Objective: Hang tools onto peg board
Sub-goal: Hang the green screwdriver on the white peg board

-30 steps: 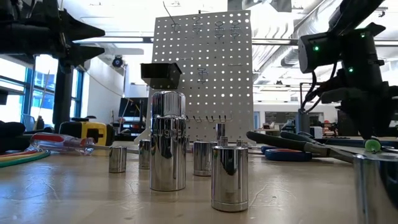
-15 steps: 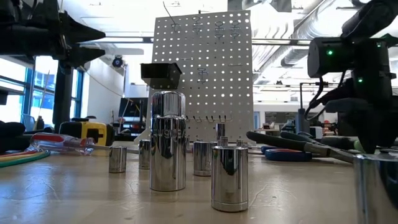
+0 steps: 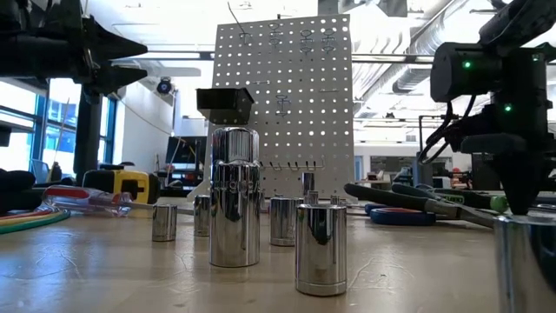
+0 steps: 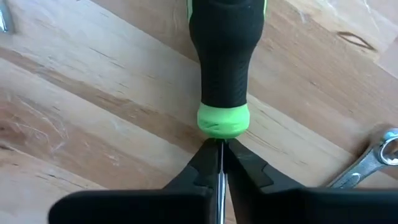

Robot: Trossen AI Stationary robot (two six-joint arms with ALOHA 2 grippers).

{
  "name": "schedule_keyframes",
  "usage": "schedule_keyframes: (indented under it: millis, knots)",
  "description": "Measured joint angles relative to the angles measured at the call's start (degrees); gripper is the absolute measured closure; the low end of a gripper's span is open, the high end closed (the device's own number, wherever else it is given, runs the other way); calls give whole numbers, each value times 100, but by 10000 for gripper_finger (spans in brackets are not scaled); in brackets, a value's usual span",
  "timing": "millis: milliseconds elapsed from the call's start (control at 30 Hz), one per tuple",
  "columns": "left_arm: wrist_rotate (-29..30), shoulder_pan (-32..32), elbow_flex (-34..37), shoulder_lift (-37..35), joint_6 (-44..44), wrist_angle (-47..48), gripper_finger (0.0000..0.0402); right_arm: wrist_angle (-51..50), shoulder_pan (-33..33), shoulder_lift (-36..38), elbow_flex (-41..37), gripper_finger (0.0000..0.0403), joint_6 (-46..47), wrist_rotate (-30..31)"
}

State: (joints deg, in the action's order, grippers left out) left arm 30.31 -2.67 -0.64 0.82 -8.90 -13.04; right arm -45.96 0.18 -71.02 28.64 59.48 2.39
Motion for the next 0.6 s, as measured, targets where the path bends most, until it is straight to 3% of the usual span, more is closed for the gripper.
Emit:
schedule_keyframes:
  millis: [600]
  knots:
    - [3, 0, 0, 0, 5, -83, 119, 812, -1, -2, -2, 396, -344, 118]
